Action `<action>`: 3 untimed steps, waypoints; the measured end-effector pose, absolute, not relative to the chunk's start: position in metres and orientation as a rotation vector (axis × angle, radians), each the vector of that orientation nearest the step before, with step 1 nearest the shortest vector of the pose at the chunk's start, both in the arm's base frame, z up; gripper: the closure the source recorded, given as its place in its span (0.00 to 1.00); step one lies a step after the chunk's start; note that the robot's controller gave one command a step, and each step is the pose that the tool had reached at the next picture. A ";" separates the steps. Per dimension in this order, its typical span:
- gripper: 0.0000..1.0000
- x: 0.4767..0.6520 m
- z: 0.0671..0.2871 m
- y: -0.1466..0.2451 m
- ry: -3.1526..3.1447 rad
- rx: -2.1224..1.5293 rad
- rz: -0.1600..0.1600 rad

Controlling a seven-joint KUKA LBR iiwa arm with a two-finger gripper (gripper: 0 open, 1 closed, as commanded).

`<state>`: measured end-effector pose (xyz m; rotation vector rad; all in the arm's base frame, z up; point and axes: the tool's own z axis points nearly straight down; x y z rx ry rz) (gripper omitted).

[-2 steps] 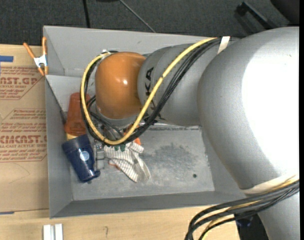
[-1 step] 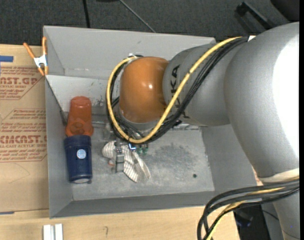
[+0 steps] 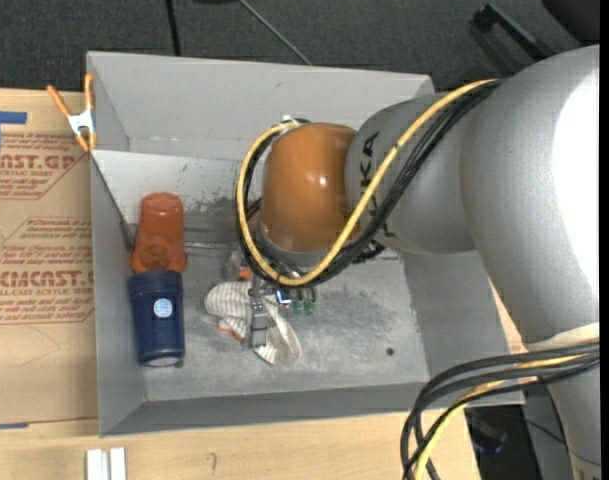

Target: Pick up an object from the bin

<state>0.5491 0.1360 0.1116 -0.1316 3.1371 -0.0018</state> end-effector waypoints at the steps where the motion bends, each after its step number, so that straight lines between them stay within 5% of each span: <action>1: 1.00 0.576 0.070 0.088 3.132 -0.222 0.002; 2: 1.00 0.576 0.070 0.088 3.132 -0.222 0.002; 3: 1.00 0.582 0.188 0.067 3.130 -0.239 0.002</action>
Offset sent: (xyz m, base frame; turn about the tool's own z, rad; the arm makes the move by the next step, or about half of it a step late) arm 0.0000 0.0000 0.0000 0.0000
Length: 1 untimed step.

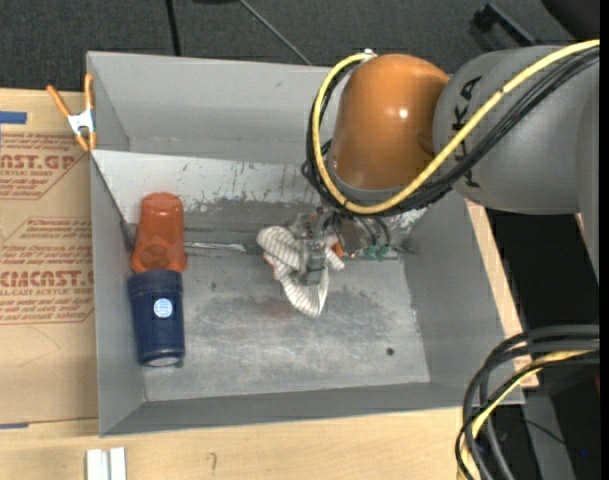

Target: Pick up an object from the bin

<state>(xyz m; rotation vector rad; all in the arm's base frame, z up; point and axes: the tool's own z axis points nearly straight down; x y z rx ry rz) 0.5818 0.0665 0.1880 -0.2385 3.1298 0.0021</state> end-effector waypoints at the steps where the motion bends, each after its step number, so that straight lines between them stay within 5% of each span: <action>1: 1.00 0.582 0.188 0.066 3.130 -0.239 0.002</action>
Offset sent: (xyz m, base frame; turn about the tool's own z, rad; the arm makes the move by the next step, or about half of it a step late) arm -0.0017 0.0038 0.0903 0.0045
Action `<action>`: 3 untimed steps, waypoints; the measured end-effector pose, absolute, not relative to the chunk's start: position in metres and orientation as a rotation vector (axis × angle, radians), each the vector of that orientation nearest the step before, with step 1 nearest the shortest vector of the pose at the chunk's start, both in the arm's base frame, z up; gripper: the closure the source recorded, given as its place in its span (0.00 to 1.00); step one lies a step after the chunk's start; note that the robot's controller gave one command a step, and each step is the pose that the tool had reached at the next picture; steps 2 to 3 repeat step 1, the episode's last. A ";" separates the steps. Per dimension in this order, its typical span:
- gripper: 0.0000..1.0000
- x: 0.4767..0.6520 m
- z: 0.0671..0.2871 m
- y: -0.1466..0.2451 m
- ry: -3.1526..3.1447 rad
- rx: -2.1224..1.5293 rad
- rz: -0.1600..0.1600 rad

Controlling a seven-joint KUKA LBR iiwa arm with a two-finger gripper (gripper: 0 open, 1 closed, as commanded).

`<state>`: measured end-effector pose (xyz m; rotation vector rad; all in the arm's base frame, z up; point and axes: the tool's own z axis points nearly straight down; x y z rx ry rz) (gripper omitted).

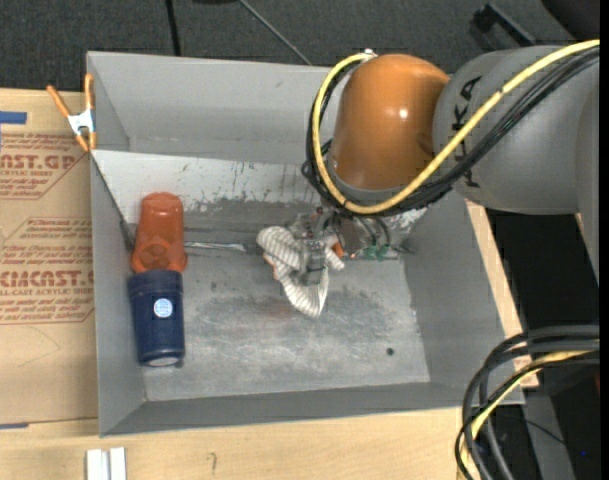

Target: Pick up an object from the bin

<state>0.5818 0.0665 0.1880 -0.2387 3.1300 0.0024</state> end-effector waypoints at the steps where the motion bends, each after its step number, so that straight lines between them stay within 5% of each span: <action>1: 1.00 0.580 0.242 0.069 3.136 -0.234 0.000; 3: 1.00 0.580 0.242 0.069 3.136 -0.234 0.000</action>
Offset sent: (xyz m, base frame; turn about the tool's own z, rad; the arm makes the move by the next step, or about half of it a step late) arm 0.0048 0.0050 0.0901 0.0154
